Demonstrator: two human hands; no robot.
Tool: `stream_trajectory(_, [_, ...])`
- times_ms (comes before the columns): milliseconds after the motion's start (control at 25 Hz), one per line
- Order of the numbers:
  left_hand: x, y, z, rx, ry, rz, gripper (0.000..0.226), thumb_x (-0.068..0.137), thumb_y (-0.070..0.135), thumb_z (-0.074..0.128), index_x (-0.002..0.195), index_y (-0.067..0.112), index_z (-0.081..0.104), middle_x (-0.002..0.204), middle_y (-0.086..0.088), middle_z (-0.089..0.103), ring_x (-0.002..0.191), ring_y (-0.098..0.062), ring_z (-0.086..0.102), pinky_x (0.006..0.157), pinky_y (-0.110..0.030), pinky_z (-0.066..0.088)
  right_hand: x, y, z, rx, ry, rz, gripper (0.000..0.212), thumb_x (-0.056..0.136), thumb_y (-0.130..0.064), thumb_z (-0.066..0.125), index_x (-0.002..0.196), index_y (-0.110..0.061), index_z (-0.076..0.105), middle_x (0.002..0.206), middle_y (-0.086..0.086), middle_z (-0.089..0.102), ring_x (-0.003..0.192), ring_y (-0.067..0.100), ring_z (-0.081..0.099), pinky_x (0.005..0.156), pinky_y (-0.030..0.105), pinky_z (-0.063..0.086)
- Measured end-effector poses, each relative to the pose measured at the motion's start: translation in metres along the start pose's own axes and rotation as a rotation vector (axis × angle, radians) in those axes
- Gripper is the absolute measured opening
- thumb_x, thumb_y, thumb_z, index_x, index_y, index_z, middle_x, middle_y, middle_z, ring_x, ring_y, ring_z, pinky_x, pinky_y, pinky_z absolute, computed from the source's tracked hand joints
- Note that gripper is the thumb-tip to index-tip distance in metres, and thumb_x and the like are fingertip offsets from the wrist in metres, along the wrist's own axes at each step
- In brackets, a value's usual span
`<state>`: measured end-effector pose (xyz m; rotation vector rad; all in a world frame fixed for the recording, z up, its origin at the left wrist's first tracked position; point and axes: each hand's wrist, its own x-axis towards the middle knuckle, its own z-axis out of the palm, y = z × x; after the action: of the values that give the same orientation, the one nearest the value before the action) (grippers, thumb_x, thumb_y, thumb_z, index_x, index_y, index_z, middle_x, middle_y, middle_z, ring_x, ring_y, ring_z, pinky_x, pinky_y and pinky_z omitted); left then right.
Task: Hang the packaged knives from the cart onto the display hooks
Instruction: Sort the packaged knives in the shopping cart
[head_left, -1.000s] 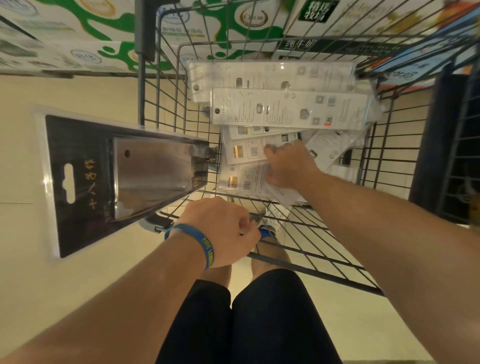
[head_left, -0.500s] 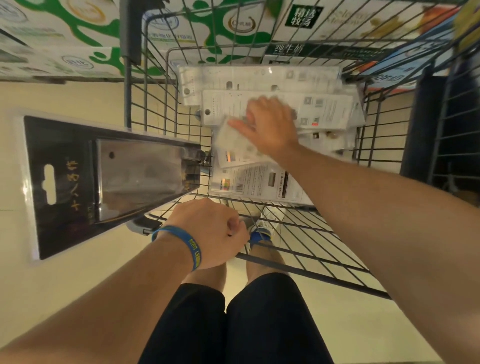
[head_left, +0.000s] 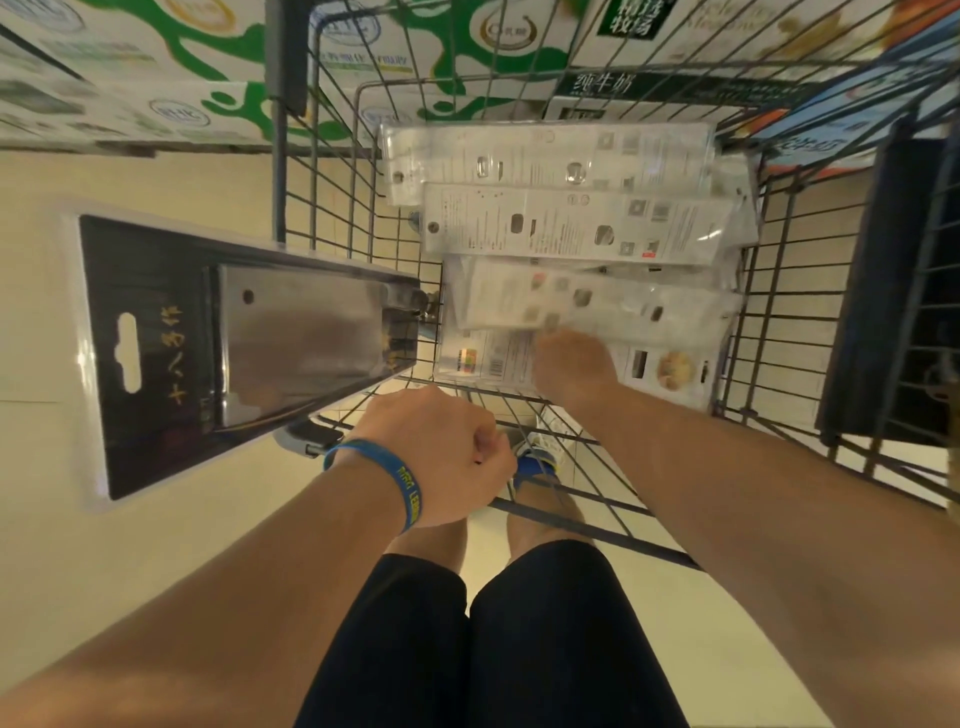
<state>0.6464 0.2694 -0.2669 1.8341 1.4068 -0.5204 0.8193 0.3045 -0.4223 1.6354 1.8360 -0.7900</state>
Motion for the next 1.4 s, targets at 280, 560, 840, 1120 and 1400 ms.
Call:
stream_trajectory(280, [0.004, 0.000, -0.002, 0.014, -0.038, 0.004, 0.051, 0.080, 0.061, 0.020, 0.086, 0.037, 0.065, 0.075, 0.015, 0.065, 0.071, -0.009, 0.057, 0.070, -0.030, 0.054, 0.019, 0.023, -0.007, -0.234, 0.199, 0.027, 0.074, 0.099, -0.013, 0.052, 0.160, -0.003, 0.010, 0.154, 0.026, 0.038, 0.143, 0.040, 0.038, 0.103, 0.051, 0.049])
stream_trajectory(560, [0.003, -0.002, 0.004, -0.007, -0.009, 0.008, 0.056, 0.075, 0.063, 0.016, 0.085, 0.037, 0.064, 0.073, 0.016, 0.064, 0.070, -0.008, 0.056, 0.071, -0.031, 0.052, 0.036, 0.036, -0.001, -0.538, 0.429, -0.103, 0.053, 0.100, -0.020, 0.051, 0.152, -0.016, 0.043, 0.122, 0.009, 0.071, 0.109, 0.030, 0.067, 0.085, 0.041, 0.059])
stream_trajectory(840, [0.004, -0.001, 0.000, -0.012, -0.017, 0.017, 0.050, 0.078, 0.060, 0.023, 0.087, 0.036, 0.066, 0.077, 0.015, 0.065, 0.072, -0.009, 0.056, 0.069, -0.028, 0.052, 0.017, 0.022, -0.031, -0.336, 0.498, -0.075, 0.052, 0.090, -0.018, 0.065, 0.140, -0.015, 0.055, 0.101, 0.005, 0.076, 0.103, 0.031, 0.067, 0.103, 0.047, 0.046])
stream_trajectory(1120, [0.007, -0.002, -0.004, -0.021, -0.018, 0.014, 0.059, 0.072, 0.065, 0.018, 0.084, 0.034, 0.067, 0.075, 0.012, 0.064, 0.069, -0.011, 0.056, 0.066, -0.029, 0.050, -0.018, 0.013, -0.077, 0.282, 0.248, 0.231, 0.035, 0.085, -0.014, 0.063, 0.111, -0.034, 0.076, 0.090, -0.003, 0.071, 0.091, 0.022, 0.060, 0.080, 0.033, 0.046])
stream_trajectory(1400, [0.009, 0.004, -0.014, 0.047, 0.009, 0.004, 0.054, 0.076, 0.058, 0.023, 0.083, 0.026, 0.066, 0.077, 0.001, 0.062, 0.069, -0.021, 0.053, 0.059, -0.030, 0.039, -0.112, 0.005, -0.145, 1.167, 0.301, 0.236, 0.035, 0.080, -0.009, 0.066, 0.095, -0.040, 0.074, 0.087, -0.020, 0.072, 0.091, 0.015, 0.066, 0.076, 0.036, 0.056])
